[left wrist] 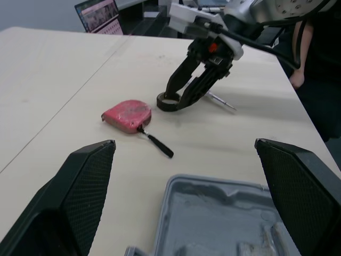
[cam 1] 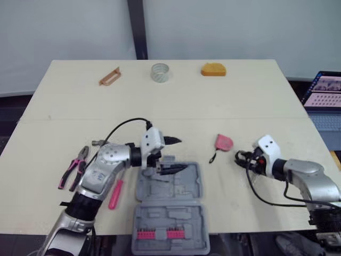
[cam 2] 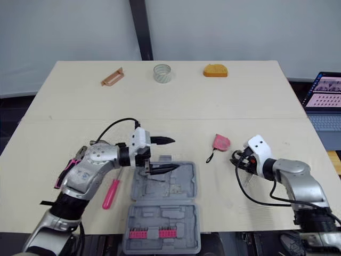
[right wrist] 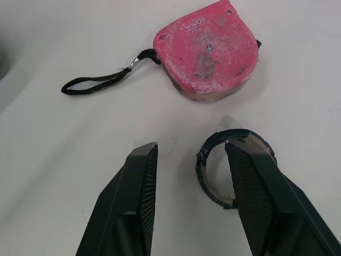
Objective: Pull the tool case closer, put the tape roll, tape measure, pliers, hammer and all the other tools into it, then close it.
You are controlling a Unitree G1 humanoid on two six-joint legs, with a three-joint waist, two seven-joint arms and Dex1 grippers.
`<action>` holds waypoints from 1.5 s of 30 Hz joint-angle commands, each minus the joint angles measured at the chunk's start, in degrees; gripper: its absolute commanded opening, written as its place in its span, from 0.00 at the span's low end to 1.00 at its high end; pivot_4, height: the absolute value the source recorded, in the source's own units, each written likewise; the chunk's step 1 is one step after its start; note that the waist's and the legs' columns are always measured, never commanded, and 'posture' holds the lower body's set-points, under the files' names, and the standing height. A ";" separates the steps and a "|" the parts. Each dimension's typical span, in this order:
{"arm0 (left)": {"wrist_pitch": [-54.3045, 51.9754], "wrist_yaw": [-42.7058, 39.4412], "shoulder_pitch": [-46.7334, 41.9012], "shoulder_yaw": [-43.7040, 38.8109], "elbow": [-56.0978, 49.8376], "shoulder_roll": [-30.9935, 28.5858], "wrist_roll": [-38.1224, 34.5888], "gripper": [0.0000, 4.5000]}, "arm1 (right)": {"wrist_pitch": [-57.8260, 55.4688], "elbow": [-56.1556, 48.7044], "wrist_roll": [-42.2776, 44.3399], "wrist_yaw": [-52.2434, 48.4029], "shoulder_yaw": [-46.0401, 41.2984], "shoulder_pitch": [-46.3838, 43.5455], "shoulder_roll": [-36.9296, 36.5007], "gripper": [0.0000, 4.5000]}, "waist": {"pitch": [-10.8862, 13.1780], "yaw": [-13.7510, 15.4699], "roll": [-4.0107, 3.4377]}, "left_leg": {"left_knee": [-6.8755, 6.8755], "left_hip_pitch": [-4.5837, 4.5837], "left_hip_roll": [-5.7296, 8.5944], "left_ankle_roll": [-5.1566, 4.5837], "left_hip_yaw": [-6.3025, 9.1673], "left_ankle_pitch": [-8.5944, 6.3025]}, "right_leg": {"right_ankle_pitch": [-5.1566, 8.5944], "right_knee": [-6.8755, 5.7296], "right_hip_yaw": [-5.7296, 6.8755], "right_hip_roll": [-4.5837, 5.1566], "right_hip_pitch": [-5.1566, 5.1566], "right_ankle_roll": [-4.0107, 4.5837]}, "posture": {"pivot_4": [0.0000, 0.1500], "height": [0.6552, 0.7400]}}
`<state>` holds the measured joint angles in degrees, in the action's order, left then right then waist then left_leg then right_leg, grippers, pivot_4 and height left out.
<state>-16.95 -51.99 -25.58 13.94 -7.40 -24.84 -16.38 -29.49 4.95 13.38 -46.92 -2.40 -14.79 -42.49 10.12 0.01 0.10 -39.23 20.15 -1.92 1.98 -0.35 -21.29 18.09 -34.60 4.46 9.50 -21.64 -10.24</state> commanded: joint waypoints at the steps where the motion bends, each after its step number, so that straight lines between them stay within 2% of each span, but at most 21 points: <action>1: 2.01 0.03 0.13 0.13 0.10 0.67 0.90 1.00 | 1.48 0.51 -0.79 0.51 -0.22 -0.44 0.07 0.48 | 0.00 -0.01 0.00 | 0.00 0.00 0.00 0.00 0.00 0.00 | 0.00 0.00 0.00 0.00 0.00 0.00 | 1.00 1.00; 31: 4.88 -1.58 1.28 1.29 -0.13 1.61 2.83 1.00 | 3.36 3.06 -3.41 1.14 0.25 -1.02 2.46 0.48 | 0.00 -0.01 0.00 | -0.01 0.00 0.00 0.00 0.00 0.00 | 0.00 0.00 0.00 0.00 0.00 -0.01 | 1.00 1.00; 32: 4.84 -1.57 1.29 1.29 -0.16 1.63 2.88 1.00 | 3.35 3.02 -3.41 1.14 0.26 -0.98 2.45 0.35 | 0.00 -0.01 0.00 | -0.01 0.00 0.00 0.00 0.00 0.00 | 0.00 0.00 0.00 0.00 0.00 -0.01 | 1.00 1.00; 33: 4.82 -1.56 1.28 1.30 -0.16 1.66 2.94 1.00 | 3.37 3.02 -3.43 1.16 0.27 -0.97 2.46 0.29 | 0.00 -0.03 0.00 | -0.01 0.00 0.00 0.00 0.00 0.00 | 0.00 0.00 0.00 0.00 0.00 -0.01 | 1.00 1.00; 35: 4.64 -1.46 1.21 1.44 -0.27 1.79 3.12 1.00 | 3.37 3.04 -3.50 1.30 0.31 -0.95 2.54 0.06 | 0.00 -0.03 0.00 | -0.01 0.00 0.00 0.00 0.00 0.00 | 0.00 0.00 0.00 0.00 0.00 -0.01 | 1.00 1.00; 36: 4.54 -1.43 1.19 1.50 -0.36 1.81 3.17 1.00 | 3.34 2.99 -3.51 1.37 0.34 -0.94 2.60 0.00 | 0.00 -0.02 0.00 | -0.01 0.00 0.00 0.00 0.00 0.00 | 0.00 0.00 0.00 0.00 0.00 -0.01 | 1.00 1.00; 45: 4.13 -1.47 1.11 1.60 -0.53 1.60 3.33 1.00 | 3.57 2.93 -3.53 1.21 0.48 -0.95 2.46 0.00 | 0.00 -0.02 0.00 | -0.01 0.00 0.00 0.00 0.00 0.00 | 0.00 0.00 0.00 0.00 0.01 -0.01 | 1.00 1.00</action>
<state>-13.13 -53.31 -24.18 15.40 -6.11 -23.36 -13.10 -26.48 9.10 10.08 -46.47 -1.20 -15.81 -39.90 10.13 -0.01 0.10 -39.24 20.15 -1.92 1.98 -0.35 -21.29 18.09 -34.60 4.46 9.50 -21.63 -10.25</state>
